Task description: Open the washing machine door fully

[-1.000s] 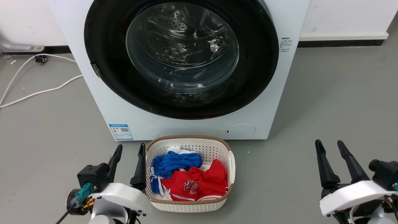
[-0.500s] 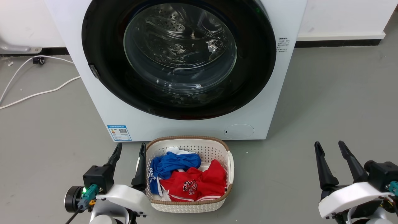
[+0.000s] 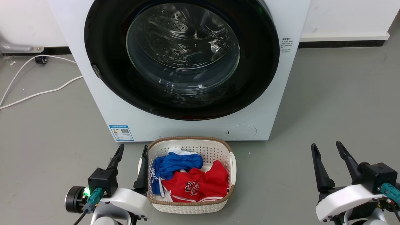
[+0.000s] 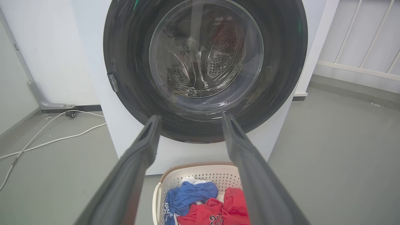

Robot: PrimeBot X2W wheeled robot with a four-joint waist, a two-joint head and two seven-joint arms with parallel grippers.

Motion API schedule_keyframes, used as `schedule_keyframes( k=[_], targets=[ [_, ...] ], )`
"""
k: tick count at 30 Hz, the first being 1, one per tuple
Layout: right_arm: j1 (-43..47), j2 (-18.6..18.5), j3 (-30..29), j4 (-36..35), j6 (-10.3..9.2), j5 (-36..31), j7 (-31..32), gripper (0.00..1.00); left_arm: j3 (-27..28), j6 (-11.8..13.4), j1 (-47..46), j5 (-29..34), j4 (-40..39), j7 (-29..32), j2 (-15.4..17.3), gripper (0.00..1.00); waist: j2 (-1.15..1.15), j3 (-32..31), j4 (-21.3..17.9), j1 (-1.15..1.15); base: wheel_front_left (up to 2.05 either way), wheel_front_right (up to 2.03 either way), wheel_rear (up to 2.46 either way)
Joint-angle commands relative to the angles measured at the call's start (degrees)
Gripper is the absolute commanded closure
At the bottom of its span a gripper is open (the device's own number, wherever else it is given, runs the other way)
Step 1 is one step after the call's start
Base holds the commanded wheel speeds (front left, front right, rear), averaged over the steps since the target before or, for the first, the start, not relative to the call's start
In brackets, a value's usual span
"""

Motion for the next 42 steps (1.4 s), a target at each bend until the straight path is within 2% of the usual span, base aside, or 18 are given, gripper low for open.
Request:
schedule_keyframes(
  k=[1, 13, 28, 29, 30, 31, 35, 38, 39, 42],
  targets=[
    [0.46, 0.02, 0.08, -0.27, 0.13, -1.10, -0.35, 0.00, 0.23, -0.24, -0.46, 0.89, 0.19, -0.53, -0.19, 0.00, 0.00, 0.00, 0.03, 0.00, 0.00, 0.00, 0.00],
    [0.90, 0.36, 0.05, -0.57, 0.08, -4.27, -1.18, 0.00, 2.38, -1.92, -0.54, 4.11, 1.63, -1.74, -1.39, 0.00, 0.00, 0.06, 0.13, 0.00, 0.00, 0.00, 0.00],
    [0.37, 0.43, 0.04, 0.50, 0.08, -3.28, -1.03, 0.00, 4.74, -3.68, -0.82, 3.06, 2.80, -1.65, -2.82, 0.00, 0.00, 0.01, 0.23, 0.00, 0.00, 0.00, 0.00],
    [0.32, 0.46, 0.07, 0.57, 0.07, -3.18, -0.94, 0.50, 4.81, -3.77, -0.84, 3.13, 2.83, -1.65, -2.90, 0.00, 0.00, 0.01, 0.26, 0.00, 0.00, 0.00, 0.00],
    [0.26, 0.48, 0.07, 0.61, 0.08, -2.97, -0.91, 0.89, 4.91, -3.86, -0.85, 3.24, 2.87, -1.65, -2.98, 0.00, 0.00, 0.02, 0.29, 0.00, 0.00, 0.00, 0.00],
    [0.22, 0.53, 0.05, 0.70, 0.08, -2.66, -0.85, 1.00, 4.98, -3.87, -0.87, 3.38, 2.89, -1.65, -3.04, 0.00, 0.00, 0.02, 0.32, 0.00, 0.00, 0.00, 0.00],
    [0.12, 0.93, -0.94, 1.15, 0.07, 1.31, -0.25, 1.00, 5.45, -4.20, -0.89, 3.69, 2.92, -1.65, -3.23, 0.00, 0.00, 0.02, 0.37, 0.00, 0.00, 0.00, 0.00],
    [-0.39, 1.71, -2.15, 1.71, 0.08, 15.21, 1.85, 1.00, 5.74, -4.27, -0.94, 3.92, 2.84, -1.65, -3.40, 0.00, 0.00, 0.10, 0.39, 0.00, 0.00, 0.00, 0.00],
    [-0.39, 1.71, -2.15, 1.71, 0.08, 15.21, 1.85, 1.00, 5.74, -4.27, -0.94, 3.92, 2.84, -1.65, -3.40, 0.00, 0.00, 0.10, 0.39, 0.00, 0.00, 0.00, 0.00],
    [-0.96, 1.79, -2.65, 2.49, 0.08, 36.70, 4.44, 1.00, 6.28, -4.33, -0.89, 3.25, 2.77, -1.65, -3.59, 0.00, 0.00, 0.21, 0.34, 0.00, 0.00, 0.00, 0.00]
  ],
)
